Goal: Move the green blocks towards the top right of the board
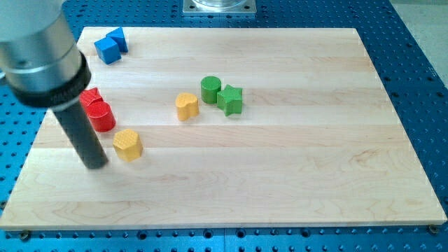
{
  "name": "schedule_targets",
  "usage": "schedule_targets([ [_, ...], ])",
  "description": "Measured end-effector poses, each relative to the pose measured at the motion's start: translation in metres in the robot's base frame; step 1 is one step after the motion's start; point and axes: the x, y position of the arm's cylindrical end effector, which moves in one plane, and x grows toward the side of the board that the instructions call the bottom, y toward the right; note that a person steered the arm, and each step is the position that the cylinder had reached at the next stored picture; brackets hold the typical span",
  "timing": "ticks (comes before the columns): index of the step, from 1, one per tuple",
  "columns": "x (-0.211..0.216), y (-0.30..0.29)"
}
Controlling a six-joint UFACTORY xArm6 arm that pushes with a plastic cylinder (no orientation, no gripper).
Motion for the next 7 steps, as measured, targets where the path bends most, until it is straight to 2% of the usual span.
schedule_targets([
  [1, -0.051, 0.072],
  [2, -0.077, 0.099],
  [3, -0.054, 0.116],
  [4, -0.065, 0.175],
  [7, -0.067, 0.180],
])
